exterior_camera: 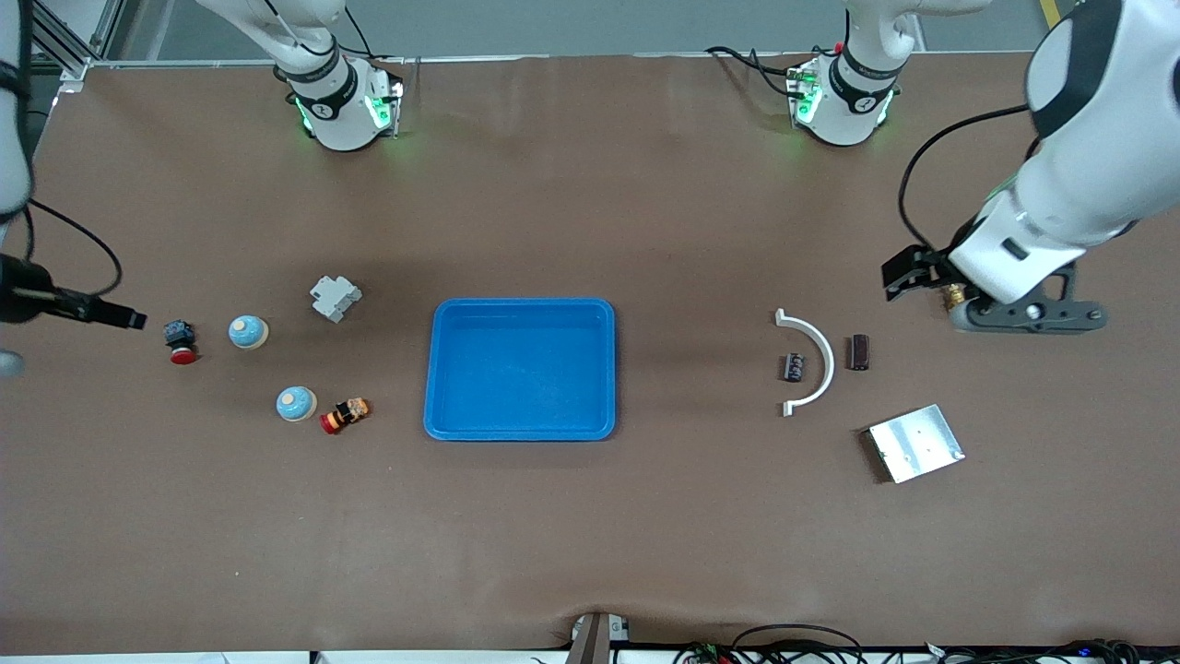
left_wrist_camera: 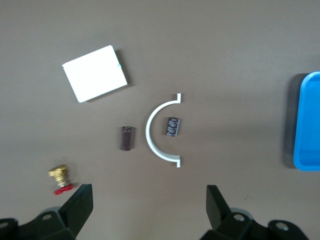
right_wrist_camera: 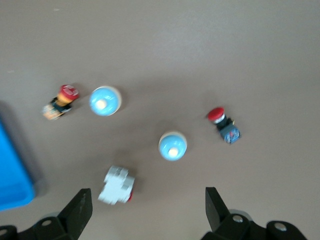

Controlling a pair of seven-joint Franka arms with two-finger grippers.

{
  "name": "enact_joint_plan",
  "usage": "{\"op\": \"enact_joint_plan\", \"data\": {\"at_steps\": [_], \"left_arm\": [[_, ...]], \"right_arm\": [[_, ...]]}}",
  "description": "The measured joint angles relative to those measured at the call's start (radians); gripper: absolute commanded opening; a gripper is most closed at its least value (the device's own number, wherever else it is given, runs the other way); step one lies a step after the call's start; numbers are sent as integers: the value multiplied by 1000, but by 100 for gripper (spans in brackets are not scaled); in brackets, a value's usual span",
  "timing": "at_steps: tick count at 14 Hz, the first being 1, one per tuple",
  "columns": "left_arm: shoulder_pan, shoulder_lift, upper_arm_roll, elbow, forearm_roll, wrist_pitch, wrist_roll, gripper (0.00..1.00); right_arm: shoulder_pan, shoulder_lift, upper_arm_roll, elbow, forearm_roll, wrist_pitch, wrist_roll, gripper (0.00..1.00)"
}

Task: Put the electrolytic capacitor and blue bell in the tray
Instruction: 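Reach the right gripper to a blue bell while the left gripper reaches a capacitor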

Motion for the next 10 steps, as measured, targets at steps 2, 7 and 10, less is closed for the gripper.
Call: {"op": "enact_joint_plan", "data": {"at_steps": [2, 7, 10], "left_arm": [[-2, 8, -37, -101, 0, 113, -53, 100], [-7, 56, -78, -285, 0, 335, -77, 100], [-10, 139, -80, -299, 0, 436, -77, 100]], "right_arm": [[-3, 18, 0, -105, -8, 142, -30, 100], [-49, 28, -2, -347, -10, 405, -114, 100], [-61, 50, -1, -421, -10, 500, -127, 100]]}}
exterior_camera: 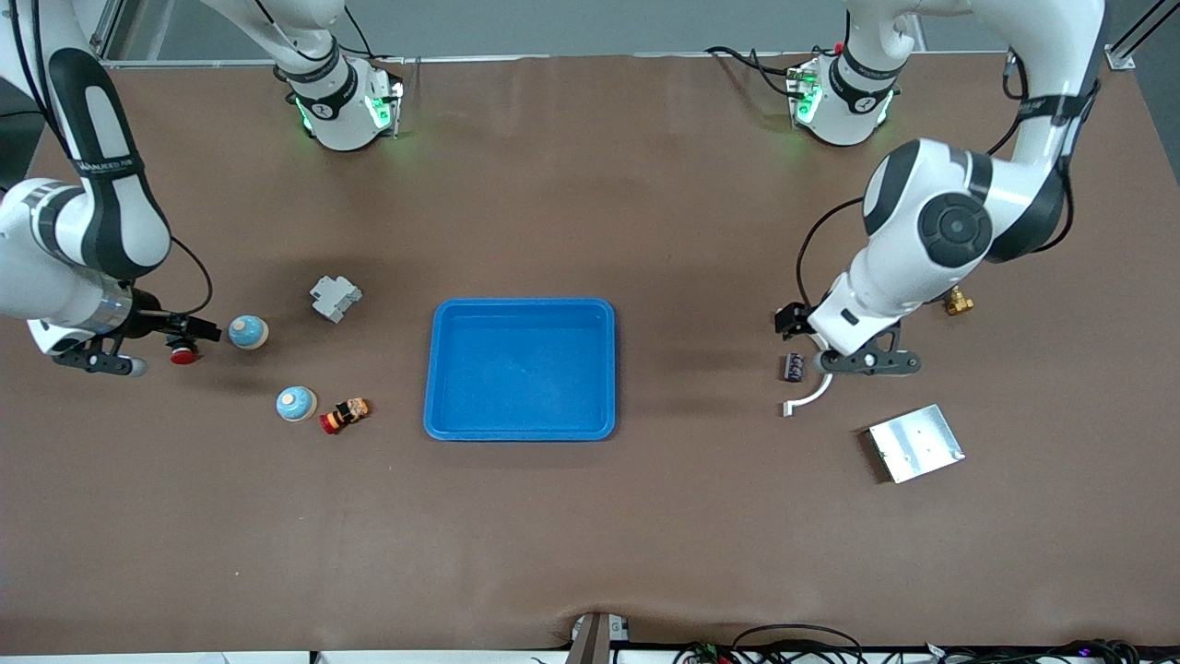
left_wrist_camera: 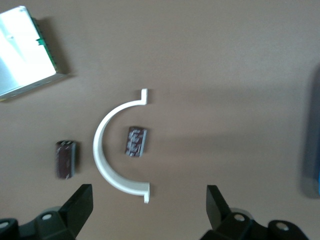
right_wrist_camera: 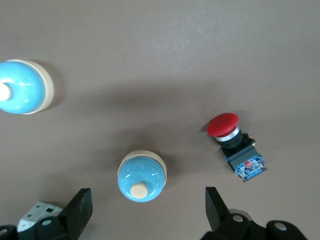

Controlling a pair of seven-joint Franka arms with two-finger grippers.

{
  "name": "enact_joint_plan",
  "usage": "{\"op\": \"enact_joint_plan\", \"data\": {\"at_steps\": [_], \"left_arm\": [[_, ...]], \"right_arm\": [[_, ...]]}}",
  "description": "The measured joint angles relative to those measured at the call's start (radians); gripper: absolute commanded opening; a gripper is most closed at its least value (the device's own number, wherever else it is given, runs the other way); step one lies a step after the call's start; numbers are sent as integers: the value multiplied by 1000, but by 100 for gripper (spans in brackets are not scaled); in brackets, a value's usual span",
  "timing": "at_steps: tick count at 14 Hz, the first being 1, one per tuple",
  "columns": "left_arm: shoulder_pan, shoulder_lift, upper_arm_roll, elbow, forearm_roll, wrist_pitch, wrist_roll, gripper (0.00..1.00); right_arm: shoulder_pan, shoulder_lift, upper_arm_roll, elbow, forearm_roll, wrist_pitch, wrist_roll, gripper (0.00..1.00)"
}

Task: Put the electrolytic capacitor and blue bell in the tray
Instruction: 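Reach the right gripper to a blue bell while the left gripper reaches a capacitor, then grasp the blue bell with the right gripper while the left gripper grasps the capacitor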

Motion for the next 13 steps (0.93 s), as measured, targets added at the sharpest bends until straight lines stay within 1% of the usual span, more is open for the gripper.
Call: {"op": "enact_joint_plan", "data": {"at_steps": [2, 4, 8, 10, 13], "left_arm": [[0, 58, 0, -1, 21, 62, 0, 100], [1, 112, 0, -1, 48, 123, -6, 100], [1, 201, 0, -6, 167, 205, -72, 100], [5, 224, 1, -40, 202, 278, -79, 100], [18, 228, 4, -133, 211, 402, -80, 100]], "right_arm": [[0, 11, 3, -36, 0, 64, 0, 100], [0, 33, 3, -56, 0, 98, 0, 100], [6, 81, 9, -75, 0, 145, -1, 100], [8, 92, 14, -78, 0, 148, -1, 100], [9, 94, 15, -79, 0, 148, -1, 100]]}}
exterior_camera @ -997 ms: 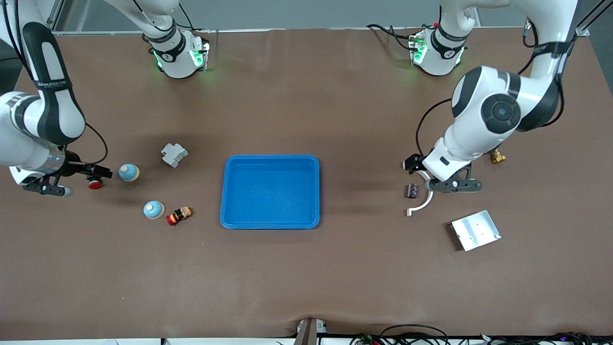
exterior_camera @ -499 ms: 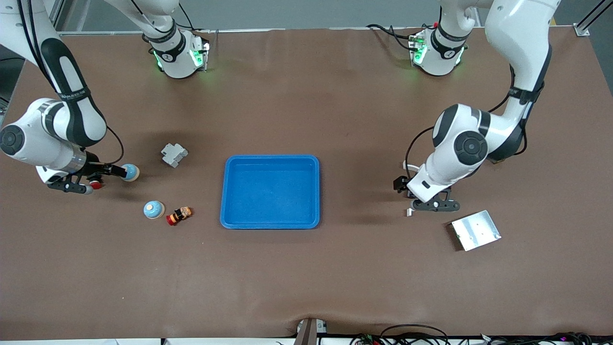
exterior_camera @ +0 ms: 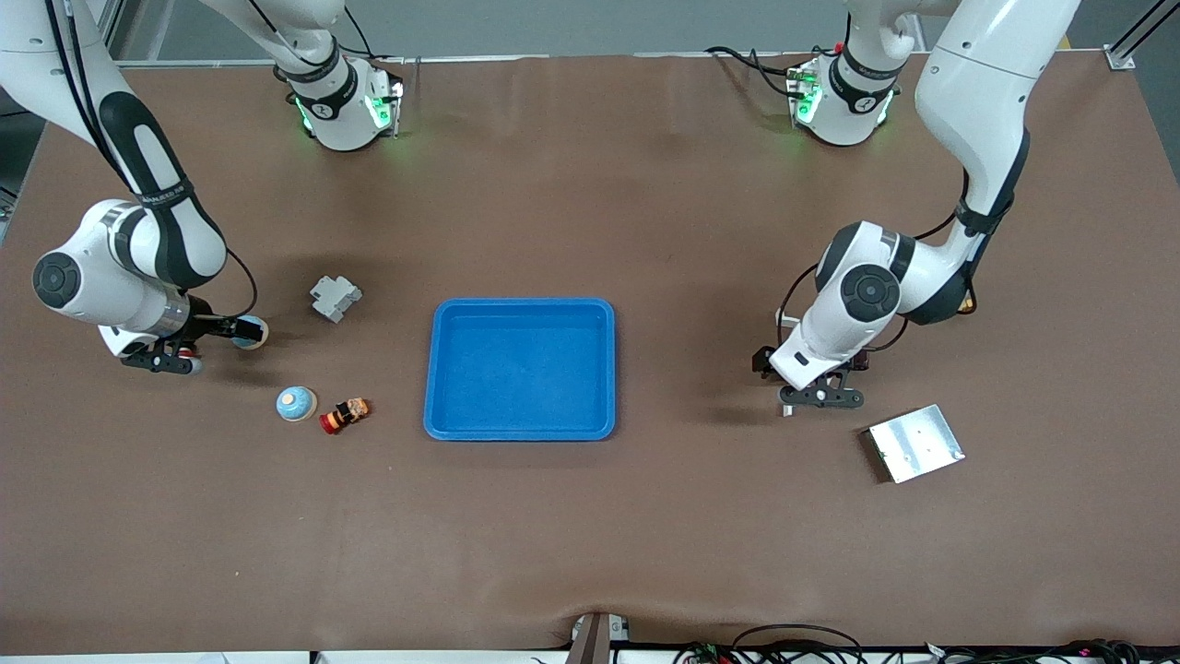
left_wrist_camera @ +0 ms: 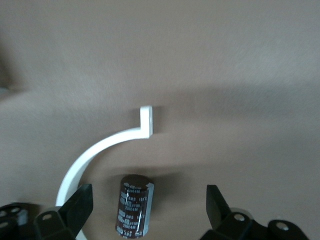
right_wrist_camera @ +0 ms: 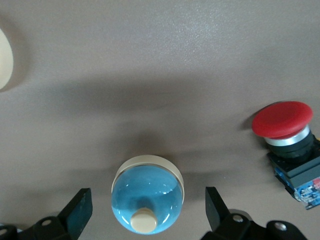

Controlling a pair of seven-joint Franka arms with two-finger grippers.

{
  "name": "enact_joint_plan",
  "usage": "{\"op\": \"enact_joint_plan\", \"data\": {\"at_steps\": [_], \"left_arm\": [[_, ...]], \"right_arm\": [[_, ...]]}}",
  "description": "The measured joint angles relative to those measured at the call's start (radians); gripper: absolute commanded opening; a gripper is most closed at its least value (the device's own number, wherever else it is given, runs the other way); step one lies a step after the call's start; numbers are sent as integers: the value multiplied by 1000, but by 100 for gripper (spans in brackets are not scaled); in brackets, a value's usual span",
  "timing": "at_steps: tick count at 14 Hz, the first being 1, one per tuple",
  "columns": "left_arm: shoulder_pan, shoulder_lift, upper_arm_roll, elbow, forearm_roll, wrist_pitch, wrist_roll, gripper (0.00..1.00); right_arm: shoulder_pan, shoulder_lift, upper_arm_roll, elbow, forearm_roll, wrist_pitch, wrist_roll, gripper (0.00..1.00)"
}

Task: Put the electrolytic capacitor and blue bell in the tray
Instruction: 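Grasp the blue bell with the right gripper while the left gripper grasps the capacitor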

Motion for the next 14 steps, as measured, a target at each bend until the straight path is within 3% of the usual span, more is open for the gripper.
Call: {"op": "enact_joint_plan", "data": {"at_steps": [3, 4, 6, 8, 9, 10, 14], "left_arm": [[6, 0, 1, -49, 0, 55, 0, 100], [6, 0, 1, -52, 0, 57, 0, 88], [7, 0, 2, -53, 0, 57, 0, 50], [13, 0, 2, -55, 0, 57, 0, 29], [14, 0, 3, -55, 0, 57, 0, 7], [15, 0, 4, -55, 0, 57, 0, 0], [15, 0, 4, -55, 0, 58, -42, 0]], "right_arm": [[0, 8, 1, -7, 0, 0, 0, 100], [1, 13, 1, -8, 0, 0, 0, 100], [2, 21, 2, -8, 0, 3, 0, 100], [3, 25, 3, -8, 0, 9, 0, 100], [3, 25, 3, -8, 0, 10, 0, 88], [3, 25, 3, -8, 0, 10, 0, 78], [3, 20, 2, -7, 0, 3, -11, 50]]}}
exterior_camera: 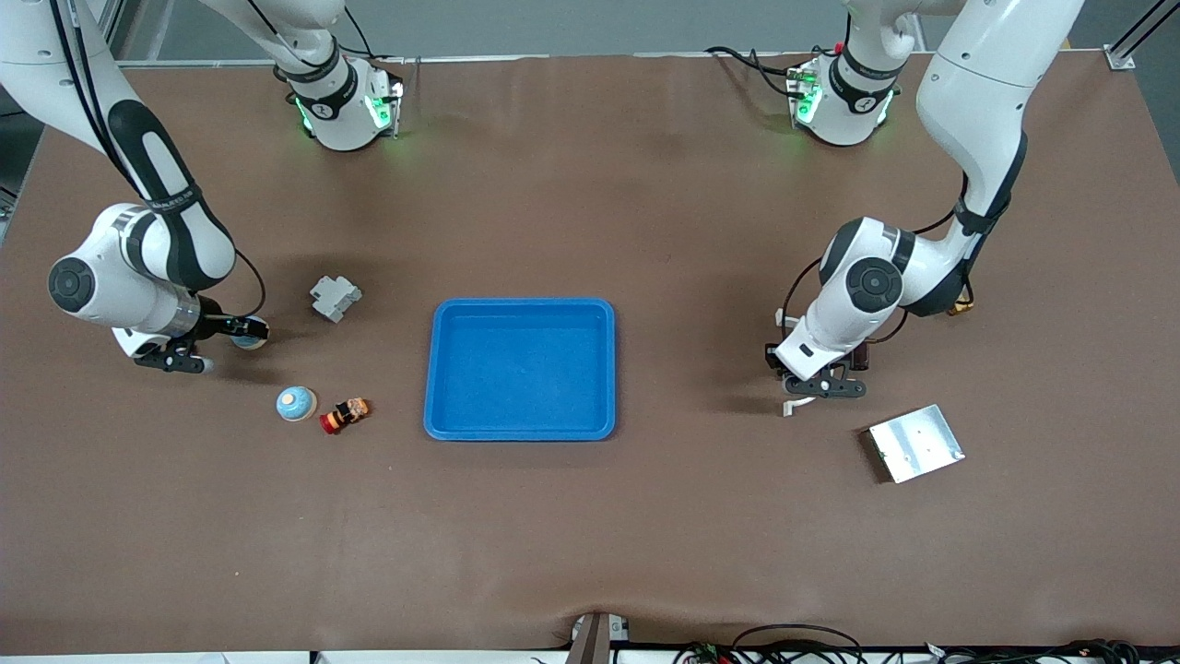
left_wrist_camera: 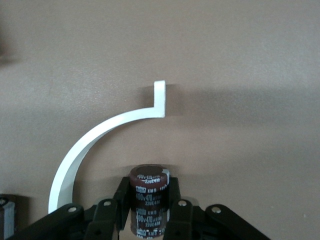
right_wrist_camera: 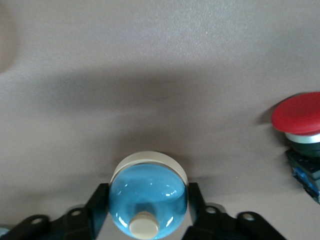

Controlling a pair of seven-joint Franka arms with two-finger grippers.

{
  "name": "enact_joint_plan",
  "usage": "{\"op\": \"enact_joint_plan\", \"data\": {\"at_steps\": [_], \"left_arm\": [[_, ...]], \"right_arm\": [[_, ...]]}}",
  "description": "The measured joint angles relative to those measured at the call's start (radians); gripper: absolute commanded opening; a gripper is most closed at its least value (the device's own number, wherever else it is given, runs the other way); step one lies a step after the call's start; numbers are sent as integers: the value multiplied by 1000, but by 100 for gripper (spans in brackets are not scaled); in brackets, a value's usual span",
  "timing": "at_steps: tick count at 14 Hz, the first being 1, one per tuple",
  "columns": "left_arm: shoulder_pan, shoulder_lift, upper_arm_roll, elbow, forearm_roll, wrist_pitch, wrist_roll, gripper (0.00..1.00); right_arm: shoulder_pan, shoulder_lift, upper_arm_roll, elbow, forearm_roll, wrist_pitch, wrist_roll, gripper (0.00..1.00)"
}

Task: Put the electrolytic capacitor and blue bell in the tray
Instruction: 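Grasp the blue bell with the right gripper while the left gripper grasps the capacitor, then carry the bell and capacitor into the blue tray with both grippers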

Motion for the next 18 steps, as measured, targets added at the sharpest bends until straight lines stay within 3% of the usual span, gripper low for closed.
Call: {"op": "enact_joint_plan", "data": {"at_steps": [2, 5, 11, 14, 18], "left_arm": [[0, -1, -1, 3, 1, 1, -143, 0], [-1, -8, -4, 22, 1, 1, -388, 0], [-15, -17, -43, 104, -1, -19, -905, 0], [-39, -17, -83, 172, -5, -50, -1171, 0], [-149, 14, -88, 337, -9, -255, -1479, 0]], "right_arm": [[-1, 0, -1, 1, 0, -1, -21, 36], [-1, 1, 0, 21, 0, -49, -32, 35], [52, -15, 10, 241, 13, -353, -23, 34], [160, -46, 17, 301, 65, -444, 94, 33], [385, -58, 26, 344, 191, -388, 356, 33]]}}
